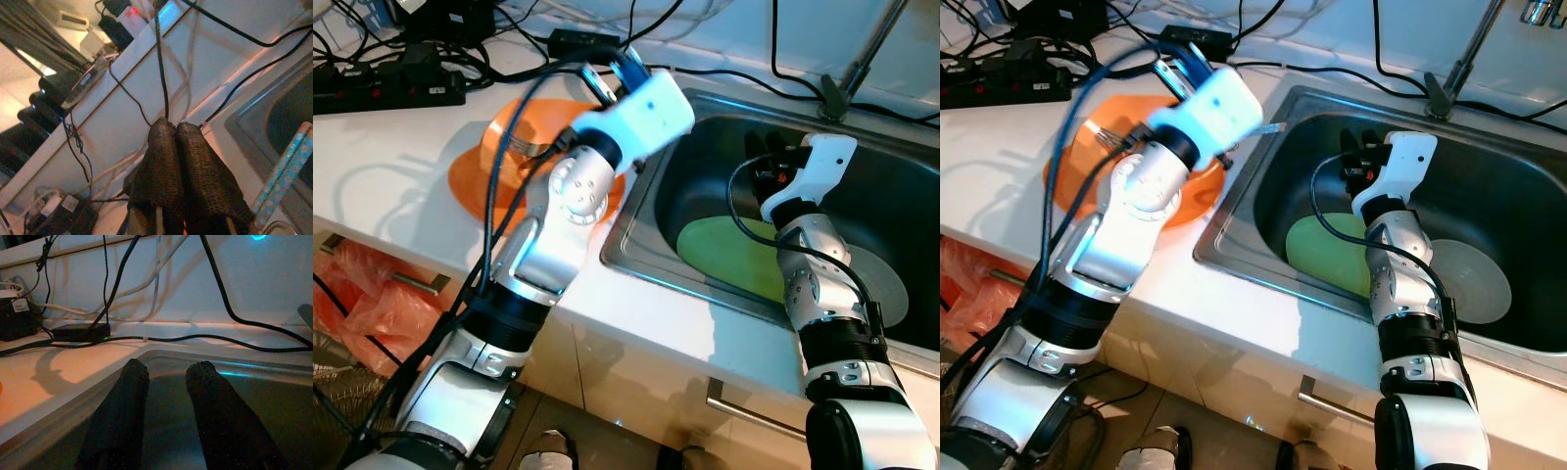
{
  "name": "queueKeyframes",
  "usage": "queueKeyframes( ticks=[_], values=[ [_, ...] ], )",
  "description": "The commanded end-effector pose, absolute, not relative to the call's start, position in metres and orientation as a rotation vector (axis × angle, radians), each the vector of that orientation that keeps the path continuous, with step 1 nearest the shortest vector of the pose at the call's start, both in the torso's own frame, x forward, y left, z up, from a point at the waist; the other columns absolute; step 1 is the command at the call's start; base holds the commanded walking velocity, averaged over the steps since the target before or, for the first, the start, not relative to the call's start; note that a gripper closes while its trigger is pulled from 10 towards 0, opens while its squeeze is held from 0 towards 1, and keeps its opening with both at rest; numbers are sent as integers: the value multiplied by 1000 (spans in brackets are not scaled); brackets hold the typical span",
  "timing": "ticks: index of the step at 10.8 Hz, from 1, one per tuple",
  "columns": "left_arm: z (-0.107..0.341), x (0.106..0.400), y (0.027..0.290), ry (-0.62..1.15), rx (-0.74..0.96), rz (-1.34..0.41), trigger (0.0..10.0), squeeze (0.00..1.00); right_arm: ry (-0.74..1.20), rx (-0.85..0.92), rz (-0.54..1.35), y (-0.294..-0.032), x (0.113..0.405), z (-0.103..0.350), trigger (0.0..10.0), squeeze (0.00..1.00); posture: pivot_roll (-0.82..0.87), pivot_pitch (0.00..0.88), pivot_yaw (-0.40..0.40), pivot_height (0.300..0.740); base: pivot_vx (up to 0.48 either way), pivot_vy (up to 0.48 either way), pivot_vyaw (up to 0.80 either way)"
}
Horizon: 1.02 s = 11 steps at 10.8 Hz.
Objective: Kitchen organization
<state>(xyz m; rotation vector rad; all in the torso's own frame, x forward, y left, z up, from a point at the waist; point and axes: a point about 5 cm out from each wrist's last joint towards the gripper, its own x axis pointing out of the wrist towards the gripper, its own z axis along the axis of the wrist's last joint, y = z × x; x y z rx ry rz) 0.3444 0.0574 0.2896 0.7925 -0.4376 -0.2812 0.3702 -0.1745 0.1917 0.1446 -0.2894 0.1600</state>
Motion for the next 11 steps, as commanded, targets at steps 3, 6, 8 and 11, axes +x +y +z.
queueKeyframes(
  ticks=[3,6,8,11],
  values=[
    [295,342,61,-429,724,-288,10000,0,-308,150,164,-175,372,197,10000,0,115,111,-55,740,0,0,0],
    [302,340,62,-422,619,-316,10000,0,-309,149,164,-175,373,197,10000,0,114,109,-57,740,0,0,0],
    [309,340,68,-396,479,-345,10000,0,-307,149,168,-175,373,198,10000,0,118,107,-60,740,0,0,0],
    [321,340,84,-392,283,-358,10000,0,-307,148,174,-174,374,198,10000,0,118,102,-65,740,0,0,0]
  ],
)
